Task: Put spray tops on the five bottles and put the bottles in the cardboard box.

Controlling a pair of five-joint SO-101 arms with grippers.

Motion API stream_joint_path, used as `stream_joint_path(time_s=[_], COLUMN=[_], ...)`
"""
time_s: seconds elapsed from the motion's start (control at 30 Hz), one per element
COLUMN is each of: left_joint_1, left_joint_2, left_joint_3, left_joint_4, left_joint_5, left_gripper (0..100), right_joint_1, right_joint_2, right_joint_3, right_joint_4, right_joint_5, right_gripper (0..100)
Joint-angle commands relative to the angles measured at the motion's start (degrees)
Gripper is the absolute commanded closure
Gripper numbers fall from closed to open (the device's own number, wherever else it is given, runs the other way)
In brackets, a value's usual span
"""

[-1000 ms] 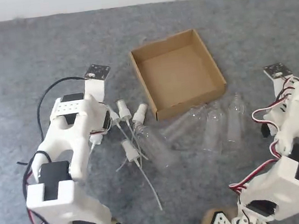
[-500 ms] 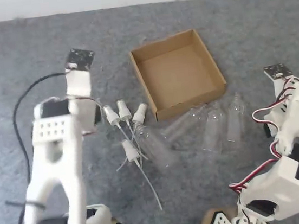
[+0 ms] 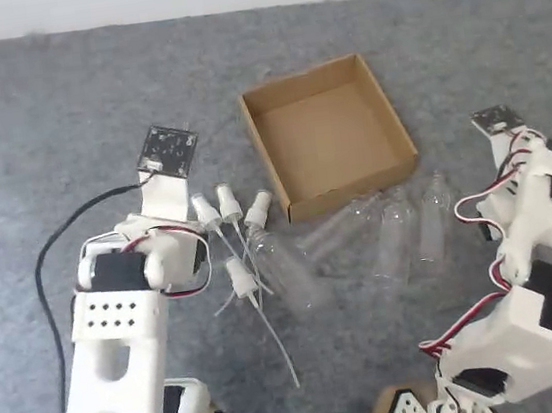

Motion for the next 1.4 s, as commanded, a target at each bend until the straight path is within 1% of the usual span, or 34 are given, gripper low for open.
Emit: stream_joint_path(time_s=[0.0, 0.13, 0.3, 0.33, 0.5, 0.57, 0.77, 0.87, 1.0, 1.03, 1.17, 1.27, 1.37], left_joint_1=[0.4, 0.4, 0.4, 0.4, 0.4, 0.4, 0.4, 0.4, 0.4, 0.4, 0.4, 0.4, 0.4], left_joint_2=[-2.0, -2.1, -2.1, -2.1, -2.1, -2.1, -2.1, -2.1, -2.5, -2.5, -2.6, -2.6, -2.2], left_joint_3=[0.8, 0.9, 1.0, 1.0, 1.0, 1.0, 1.0, 1.0, 0.4, -0.5, -7.6, -15.5, -23.7], left_joint_4=[-3.5, -3.5, -3.6, -3.6, -3.6, -3.6, -3.5, -3.5, -3.6, -3.6, -2.9, -0.8, 3.3], left_joint_5=[0.6, 0.6, 0.5, 0.5, 0.5, 0.6, 0.7, 0.7, 0.9, 1.4, 4.9, 6.7, 7.2], left_gripper=[99, 99, 99, 99, 99, 99, 99, 99, 99, 99, 99, 99, 99], right_joint_1=[-1.2, -1.2, -1.2, -1.2, -1.1, -1.0, -0.8, -0.1, -0.4, -0.6, -3.9, -10.4, -18.5], right_joint_2=[-0.3, -0.3, 0.2, 1.0, 5.8, 5.9, 3.4, 0.7, -5.5, -7.7, -19.6, -31.2, -41.1], right_joint_3=[-5.5, -8.4, -9.2, -9.4, -9.7, -9.7, -9.6, -9.9, -12.0, -12.7, -13.6, -10.3, -5.5], right_joint_4=[0.8, 1.4, 2.0, 2.2, 2.1, 2.1, 2.3, 4.2, 10.0, 11.2, 13.1, 13.1, 12.6], right_joint_5=[0.0, 0.0, 0.4, 0.4, 0.4, 0.2, 0.1, 0.1, -0.4, -1.6, -9.7, -14.4, -16.4], right_gripper=[68.7, 69.0, 80.1, 81.0, 76.1, 77.1, 91.5, 98.8, 99.4, 99.4, 99.4, 99.4, 99.4])
